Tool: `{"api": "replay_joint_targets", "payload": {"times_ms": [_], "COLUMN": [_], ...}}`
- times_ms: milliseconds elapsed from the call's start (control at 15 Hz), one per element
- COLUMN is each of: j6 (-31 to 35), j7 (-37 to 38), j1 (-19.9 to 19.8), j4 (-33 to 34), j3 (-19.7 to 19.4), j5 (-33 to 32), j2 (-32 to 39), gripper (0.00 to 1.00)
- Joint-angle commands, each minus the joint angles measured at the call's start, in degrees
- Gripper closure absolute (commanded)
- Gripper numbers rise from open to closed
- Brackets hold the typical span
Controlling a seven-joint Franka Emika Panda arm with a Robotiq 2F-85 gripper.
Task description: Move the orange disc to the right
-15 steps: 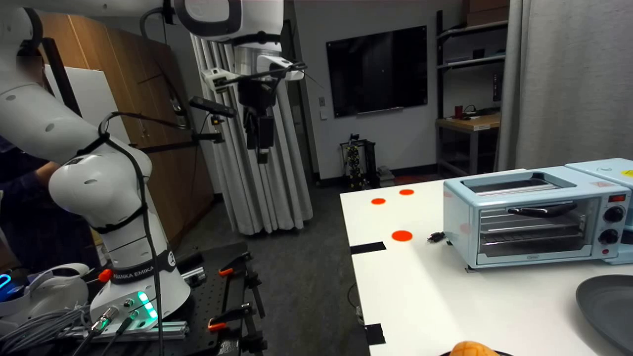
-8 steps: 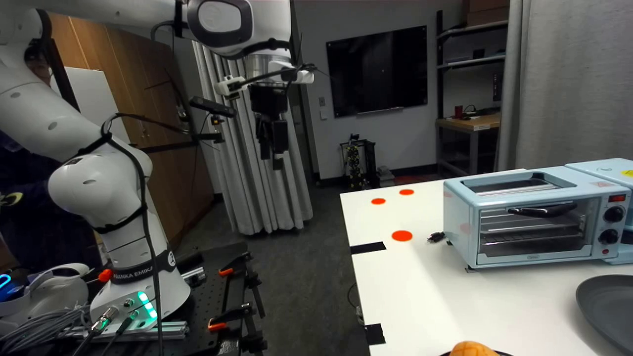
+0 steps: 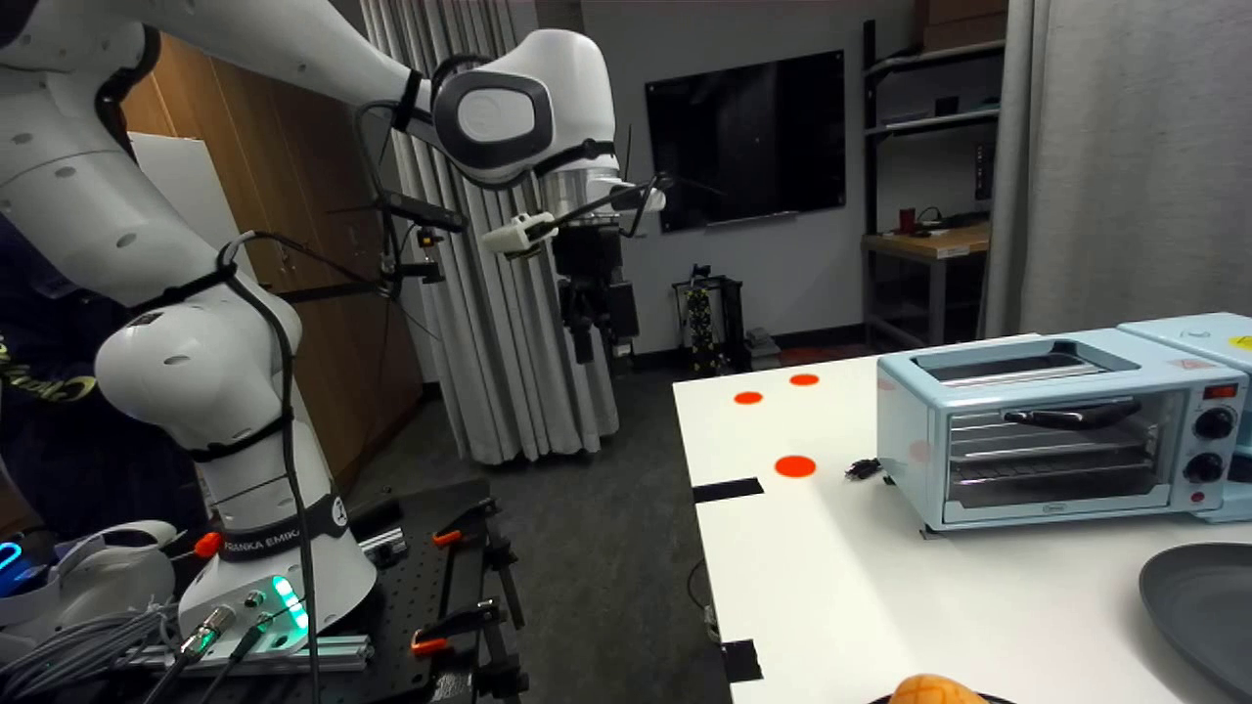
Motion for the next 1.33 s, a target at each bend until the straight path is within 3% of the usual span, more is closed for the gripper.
{"api": "replay_joint_targets", "payload": {"times_ms": [0, 533, 933, 1267], "j6": [1.3, 3.6, 8.8, 9.2], "j7": [-0.2, 1.0, -4.2, -8.7], "j1": [-0.5, -1.1, 0.7, 1.4], "j4": [0.1, 0.9, 6.8, 15.3], "j3": [1.0, 2.0, 2.2, 5.1], "j5": [0.2, -1.8, 0.3, 3.2], "j2": [1.2, 4.3, 14.5, 26.4], "gripper": [0.00, 0.00, 0.00, 0.00]}}
